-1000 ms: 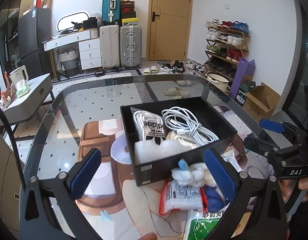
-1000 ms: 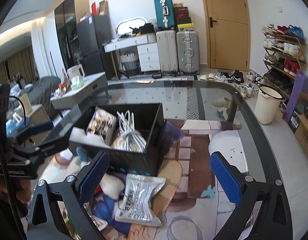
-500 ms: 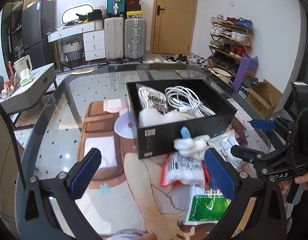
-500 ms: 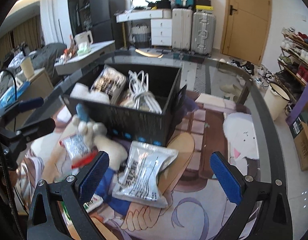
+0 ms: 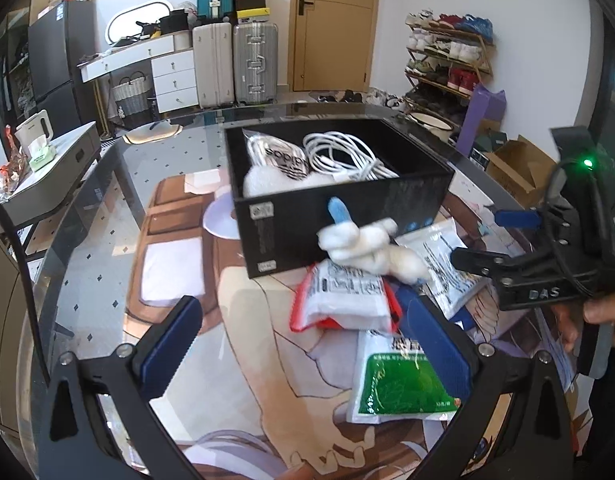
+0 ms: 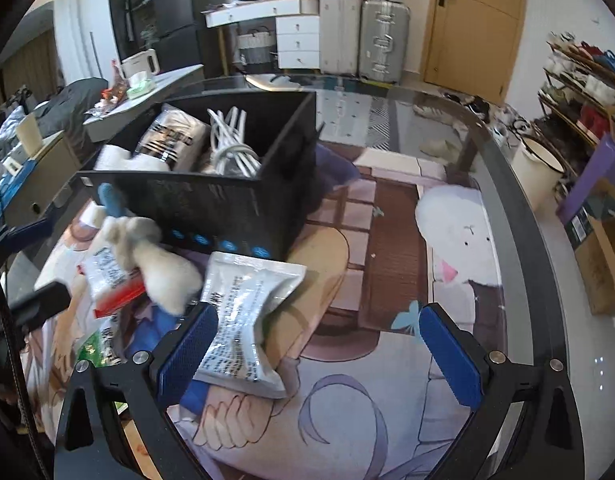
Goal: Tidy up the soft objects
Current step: 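Reach the left gripper to the green sachet while the right grasps the white bagged packet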
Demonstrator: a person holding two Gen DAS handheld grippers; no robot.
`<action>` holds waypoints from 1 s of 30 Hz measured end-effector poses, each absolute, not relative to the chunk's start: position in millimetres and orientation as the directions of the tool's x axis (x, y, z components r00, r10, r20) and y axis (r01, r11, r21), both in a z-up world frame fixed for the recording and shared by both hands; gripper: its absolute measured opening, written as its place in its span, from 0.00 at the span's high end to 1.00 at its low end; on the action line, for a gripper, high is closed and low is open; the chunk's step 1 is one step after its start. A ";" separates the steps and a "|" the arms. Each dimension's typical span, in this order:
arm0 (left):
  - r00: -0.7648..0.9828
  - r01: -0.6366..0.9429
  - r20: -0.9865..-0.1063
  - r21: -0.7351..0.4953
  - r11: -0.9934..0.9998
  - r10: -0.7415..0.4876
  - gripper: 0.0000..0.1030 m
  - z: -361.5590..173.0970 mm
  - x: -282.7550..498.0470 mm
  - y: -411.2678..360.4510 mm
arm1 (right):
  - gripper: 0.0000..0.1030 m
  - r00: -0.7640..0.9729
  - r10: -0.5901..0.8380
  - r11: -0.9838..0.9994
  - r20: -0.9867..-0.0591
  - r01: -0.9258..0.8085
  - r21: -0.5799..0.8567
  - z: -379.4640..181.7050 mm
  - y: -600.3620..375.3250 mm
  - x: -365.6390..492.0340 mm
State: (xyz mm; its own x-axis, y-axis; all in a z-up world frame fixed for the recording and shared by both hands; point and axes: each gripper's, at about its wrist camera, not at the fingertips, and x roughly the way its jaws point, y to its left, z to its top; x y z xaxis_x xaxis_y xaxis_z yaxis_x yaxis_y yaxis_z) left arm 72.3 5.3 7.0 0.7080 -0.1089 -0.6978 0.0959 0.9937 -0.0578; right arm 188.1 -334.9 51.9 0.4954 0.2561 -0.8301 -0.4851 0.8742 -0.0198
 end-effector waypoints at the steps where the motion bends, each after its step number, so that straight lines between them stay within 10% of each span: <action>1: 0.706 0.100 -0.699 -0.056 0.993 -0.110 0.00 6.5 71.9 4.2 | 0.01 0.494 0.238 0.875 -0.836 -0.483 -0.037 48.5 -333.1 189.2; 30: 0.641 0.229 -0.740 -0.070 0.971 -0.204 0.00 -1.8 61.9 -20.5 | 0.01 0.463 0.235 0.868 -0.854 -0.496 -0.030 42.4 -344.3 190.6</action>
State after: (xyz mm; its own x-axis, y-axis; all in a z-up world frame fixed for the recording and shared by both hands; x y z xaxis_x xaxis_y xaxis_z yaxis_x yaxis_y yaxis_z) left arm 61.9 -20.5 -1.8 0.6411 -0.2043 -0.7398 0.2286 0.9710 -0.0701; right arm 190.6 -344.3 42.4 0.4632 0.2353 -0.8544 -0.4959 0.8678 -0.0299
